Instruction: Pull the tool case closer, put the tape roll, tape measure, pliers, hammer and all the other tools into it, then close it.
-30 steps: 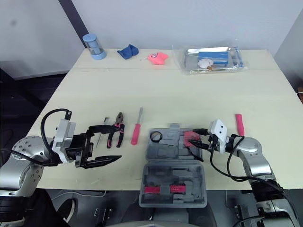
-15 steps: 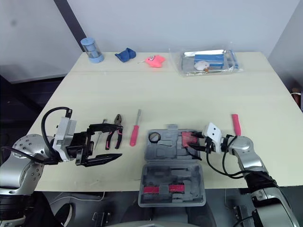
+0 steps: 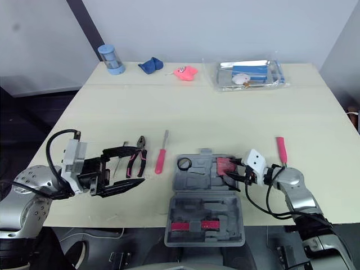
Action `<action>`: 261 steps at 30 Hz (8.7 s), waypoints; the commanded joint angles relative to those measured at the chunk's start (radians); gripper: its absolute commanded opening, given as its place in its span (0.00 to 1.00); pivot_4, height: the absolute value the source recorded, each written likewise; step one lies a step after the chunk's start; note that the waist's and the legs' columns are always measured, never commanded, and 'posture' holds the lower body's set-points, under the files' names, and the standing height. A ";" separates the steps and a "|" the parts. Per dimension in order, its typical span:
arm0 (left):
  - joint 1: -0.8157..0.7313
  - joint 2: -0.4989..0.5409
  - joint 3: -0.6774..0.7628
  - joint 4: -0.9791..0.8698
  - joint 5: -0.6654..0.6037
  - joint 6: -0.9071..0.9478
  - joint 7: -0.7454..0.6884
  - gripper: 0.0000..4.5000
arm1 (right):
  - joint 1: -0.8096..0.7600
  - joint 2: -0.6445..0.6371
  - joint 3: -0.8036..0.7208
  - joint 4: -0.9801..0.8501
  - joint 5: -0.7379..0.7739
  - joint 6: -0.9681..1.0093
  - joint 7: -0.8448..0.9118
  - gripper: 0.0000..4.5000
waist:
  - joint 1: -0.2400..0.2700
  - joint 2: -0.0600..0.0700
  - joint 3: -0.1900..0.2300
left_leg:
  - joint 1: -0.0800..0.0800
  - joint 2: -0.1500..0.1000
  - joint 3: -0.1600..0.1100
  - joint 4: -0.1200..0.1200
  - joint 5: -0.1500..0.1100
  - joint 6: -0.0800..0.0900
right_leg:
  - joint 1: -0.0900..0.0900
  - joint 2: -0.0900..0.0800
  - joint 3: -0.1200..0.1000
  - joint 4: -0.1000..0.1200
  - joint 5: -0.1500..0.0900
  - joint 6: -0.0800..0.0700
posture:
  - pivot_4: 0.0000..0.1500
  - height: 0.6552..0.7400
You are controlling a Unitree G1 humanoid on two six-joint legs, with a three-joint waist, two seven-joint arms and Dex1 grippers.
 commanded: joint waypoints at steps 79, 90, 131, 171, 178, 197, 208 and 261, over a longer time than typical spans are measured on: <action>-0.275 -0.479 -0.153 0.131 0.374 0.458 1.111 1.00 | 0.167 -0.274 -0.240 -0.555 0.339 0.223 0.104 0.99 | 0.021 0.000 -0.001 | -0.005 -0.002 -0.005 0.002 0.000 0.000 | 0.002 -0.001 -0.005 -0.009 0.001 0.002 | 1.00 1.00; -0.297 -0.526 -0.112 0.118 0.380 0.527 1.183 1.00 | 0.062 -0.290 -0.199 -0.500 0.312 0.232 0.137 0.99 | 0.022 0.000 -0.001 | -0.005 -0.003 -0.005 0.002 0.000 0.000 | 0.002 -0.002 -0.005 -0.009 0.001 0.002 | 1.00 1.00; -0.462 -0.025 -0.337 -0.044 0.340 0.509 0.515 0.54 | -0.176 -0.345 -0.071 -0.483 0.278 0.493 0.102 1.00 | 0.025 0.001 0.001 | -0.009 -0.004 -0.008 0.002 0.000 0.000 | 0.001 -0.003 -0.009 -0.011 0.001 0.002 | 1.00 1.00; -0.899 -0.329 -0.706 0.369 0.520 0.182 0.040 0.54 | -0.573 -0.275 0.406 -0.408 -0.181 0.700 0.147 0.25 | 0.013 0.002 0.002 | -0.027 -0.005 -0.012 0.006 0.003 -0.005 | -0.017 -0.004 -0.012 -0.004 0.001 0.002 | 1.00 1.00; -0.885 -0.333 -0.697 0.353 0.521 0.163 0.037 0.54 | -0.567 -0.279 0.413 -0.395 -0.204 0.735 0.148 0.25 | 0.012 0.002 0.002 | -0.026 -0.005 -0.012 0.006 0.003 -0.005 | -0.018 -0.004 -0.012 -0.003 0.001 0.002 | 1.00 1.00; -0.885 -0.325 -0.683 0.372 0.525 0.112 0.021 0.81 | -0.563 -0.270 0.417 -0.382 -0.214 0.755 0.155 0.25 | 0.013 0.002 0.002 | -0.027 -0.005 -0.012 0.007 0.003 -0.005 | -0.018 -0.004 -0.012 -0.002 0.001 0.002 | 1.00 1.00; -0.826 -0.225 -0.579 0.350 0.451 0.096 -0.053 1.00 | -0.541 -0.312 0.388 -0.418 -0.204 0.747 0.172 0.25 | 0.006 0.002 0.002 | -0.026 -0.005 -0.012 0.008 0.003 -0.005 | -0.018 -0.004 -0.012 0.000 0.001 0.002 | 1.00 1.00; -0.226 0.226 -0.153 0.190 0.138 -0.137 -0.350 1.00 | -0.760 -0.128 0.907 -0.494 -0.418 1.127 0.100 0.25 | -0.014 0.004 0.003 | -0.024 -0.004 -0.011 0.008 0.001 0.000 | -0.019 -0.003 -0.011 0.004 0.001 0.001 | 1.00 1.00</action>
